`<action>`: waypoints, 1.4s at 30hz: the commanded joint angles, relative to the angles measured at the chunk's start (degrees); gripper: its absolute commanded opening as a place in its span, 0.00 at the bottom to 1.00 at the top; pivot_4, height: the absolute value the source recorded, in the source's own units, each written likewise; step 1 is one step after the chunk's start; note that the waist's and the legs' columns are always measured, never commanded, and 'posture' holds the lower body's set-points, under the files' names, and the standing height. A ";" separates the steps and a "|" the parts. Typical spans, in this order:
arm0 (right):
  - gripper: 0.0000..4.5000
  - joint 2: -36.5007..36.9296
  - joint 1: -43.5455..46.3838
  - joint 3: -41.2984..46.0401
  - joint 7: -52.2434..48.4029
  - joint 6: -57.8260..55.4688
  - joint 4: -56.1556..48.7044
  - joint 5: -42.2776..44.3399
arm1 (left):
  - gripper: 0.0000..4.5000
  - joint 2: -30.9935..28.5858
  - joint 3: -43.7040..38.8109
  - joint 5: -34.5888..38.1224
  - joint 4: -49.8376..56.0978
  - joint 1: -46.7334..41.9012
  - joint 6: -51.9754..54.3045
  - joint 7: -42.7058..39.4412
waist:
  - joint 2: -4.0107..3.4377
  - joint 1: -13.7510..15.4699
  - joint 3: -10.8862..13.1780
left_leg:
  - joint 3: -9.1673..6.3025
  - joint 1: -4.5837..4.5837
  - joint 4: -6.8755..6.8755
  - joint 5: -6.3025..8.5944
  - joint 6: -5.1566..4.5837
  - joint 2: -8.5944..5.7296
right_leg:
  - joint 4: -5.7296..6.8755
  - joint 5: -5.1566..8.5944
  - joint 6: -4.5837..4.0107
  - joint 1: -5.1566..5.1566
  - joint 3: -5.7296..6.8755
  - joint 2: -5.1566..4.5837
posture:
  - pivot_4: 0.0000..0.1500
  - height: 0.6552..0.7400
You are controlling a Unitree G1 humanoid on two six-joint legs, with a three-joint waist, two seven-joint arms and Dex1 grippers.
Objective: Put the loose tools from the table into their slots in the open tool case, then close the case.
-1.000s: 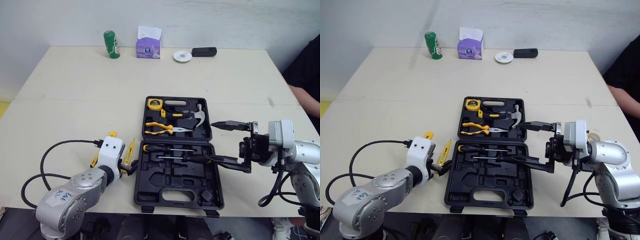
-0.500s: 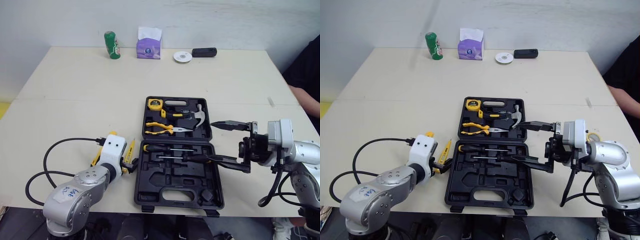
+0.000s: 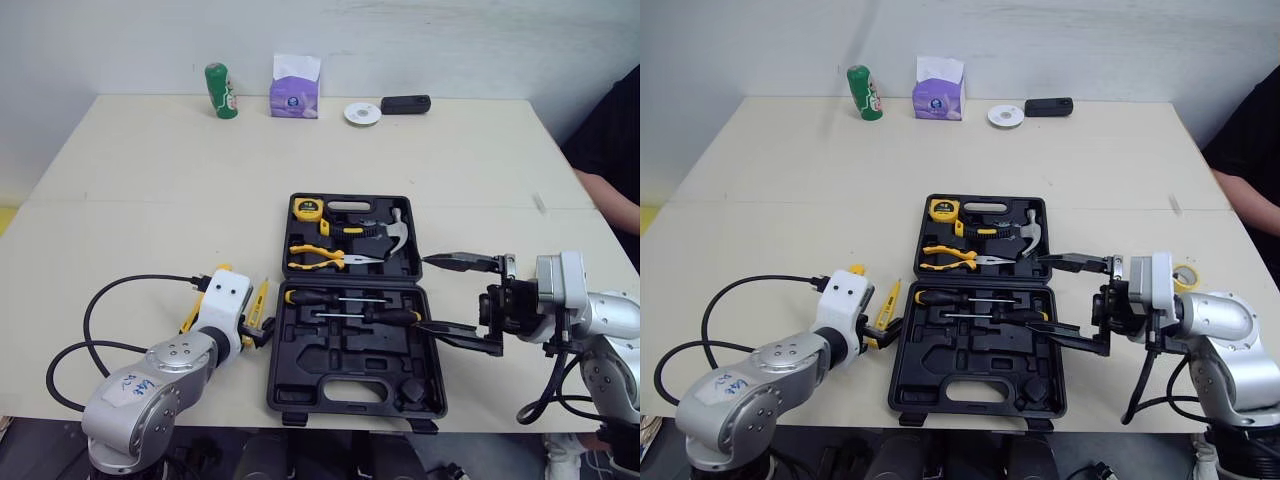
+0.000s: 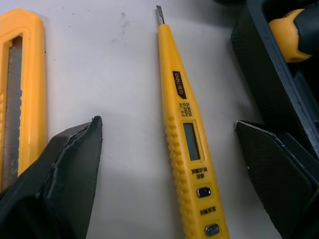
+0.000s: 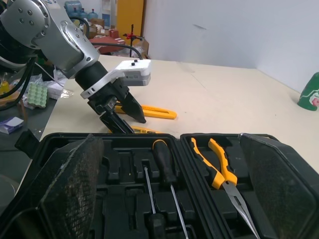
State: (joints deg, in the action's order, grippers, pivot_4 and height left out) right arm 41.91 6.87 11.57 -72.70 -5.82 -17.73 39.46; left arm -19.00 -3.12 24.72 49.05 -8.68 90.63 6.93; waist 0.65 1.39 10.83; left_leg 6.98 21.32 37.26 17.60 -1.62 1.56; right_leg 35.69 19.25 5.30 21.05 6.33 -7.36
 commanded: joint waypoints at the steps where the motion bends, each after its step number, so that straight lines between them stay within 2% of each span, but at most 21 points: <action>1: 1.00 -0.40 -0.44 1.27 -0.59 1.83 -0.17 0.06 | 0.61 -0.76 0.43 -0.77 -2.37 2.28 1.87 0.98 | 0.00 -0.04 0.00 | 0.00 -0.02 -0.01 0.00 0.01 0.00 | 0.00 0.00 0.00 -0.01 -0.01 0.00 | 1.00 1.00; 6: 1.00 -0.14 -0.93 1.63 -0.15 2.38 0.00 -0.20 | 0.15 0.42 -0.78 -1.98 -2.15 4.55 1.87 1.87 | -0.06 -0.08 -0.04 | 0.00 -0.10 -0.05 -0.01 0.03 0.02 | 0.00 0.01 -0.01 -0.05 -0.01 0.02 | 1.00 1.00; 7: 1.00 -0.09 -1.08 1.72 0.15 2.41 -0.07 -0.30 | 0.12 0.83 -1.31 -2.34 -2.06 5.27 1.87 2.03 | -0.09 -0.10 -0.06 | 0.01 -0.10 -0.05 0.00 0.03 0.02 | 0.00 0.01 -0.01 -0.05 -0.01 0.02 | 1.00 1.00; 11: 1.00 0.18 -1.14 1.86 0.99 2.40 -0.19 -0.71 | 0.12 0.78 -2.69 -3.21 -2.05 6.27 1.87 1.67 | -0.21 -0.30 -0.16 | 0.01 -0.12 -0.10 0.01 0.06 0.04 | -0.05 0.02 -0.03 -0.05 -0.03 0.06 | 1.00 1.00; 15: 1.00 0.44 -1.20 2.44 1.54 2.45 -0.22 -0.91 | 0.12 2.54 -5.34 -4.76 -1.18 3.32 -1.36 1.24 | -0.21 -0.25 -0.16 | 0.02 -0.11 -0.09 0.00 0.08 0.08 | -0.03 0.02 -0.04 -0.04 -0.03 0.11 | 1.00 1.00; 21: 1.00 0.92 -1.31 3.12 2.23 2.39 -0.29 -1.37 | 0.12 0.52 -10.05 -1.77 1.72 3.21 -8.42 -6.39 | -0.09 0.01 -0.08 | 0.01 0.09 -0.08 -0.01 0.09 0.07 | -0.03 0.02 -0.05 0.16 -0.02 0.10 | 1.00 1.00; 24: 1.00 1.02 -0.87 3.32 2.96 2.19 -0.62 -1.62 | 0.12 2.55 -15.55 1.01 2.65 0.55 -9.40 -10.30 | -0.01 0.11 -0.04 | 0.02 0.26 -0.04 0.00 0.05 0.05 | -0.05 0.02 -0.04 0.27 0.00 0.06 | 1.00 1.00; 30: 1.00 2.32 0.56 3.74 5.87 0.10 -3.40 -1.72 | 0.12 -7.13 -17.72 7.70 0.61 -0.83 -17.23 -25.09 | 0.11 0.07 0.03 | 0.01 0.31 -0.02 0.00 0.04 0.04 | -0.05 0.01 -0.03 0.30 0.03 0.06 | 1.00 1.00; 35: 1.00 4.58 0.15 4.02 6.58 -3.15 -7.01 -0.07 | 0.12 -16.80 -17.32 13.86 -5.53 -5.09 -28.59 -41.76 | 0.10 0.04 0.03 | 0.02 0.32 -0.02 -0.01 0.07 0.05 | -0.03 0.01 -0.04 0.35 0.03 0.07 | 1.00 1.00; 39: 1.00 6.25 -2.33 4.62 6.25 -6.30 -10.53 1.84 | 0.12 -28.33 -9.18 14.15 -12.30 -10.01 -37.81 -59.73 | 0.09 -0.01 0.04 | 0.04 0.35 -0.09 0.00 0.08 0.05 | -0.09 0.02 -0.05 0.40 0.02 0.07 | 1.00 1.00; 42: 1.00 7.43 -5.73 5.95 5.84 -9.03 -12.69 3.93 | 0.12 -32.77 -0.95 11.41 -17.28 -16.03 -43.20 -68.24 | 0.09 0.35 0.09 | 0.06 0.42 -0.09 0.01 0.07 0.04 | -0.12 0.02 -0.06 0.44 0.03 0.09 | 1.00 1.00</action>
State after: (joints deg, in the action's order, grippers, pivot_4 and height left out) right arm 48.52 1.91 14.97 -66.52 -13.77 -27.75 41.14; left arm -50.74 -7.13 37.50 33.06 -22.77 51.05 -56.88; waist 0.74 1.74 10.92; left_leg 6.98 21.81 37.19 17.60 -1.57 1.59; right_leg 35.53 19.27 5.24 21.50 6.43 -7.27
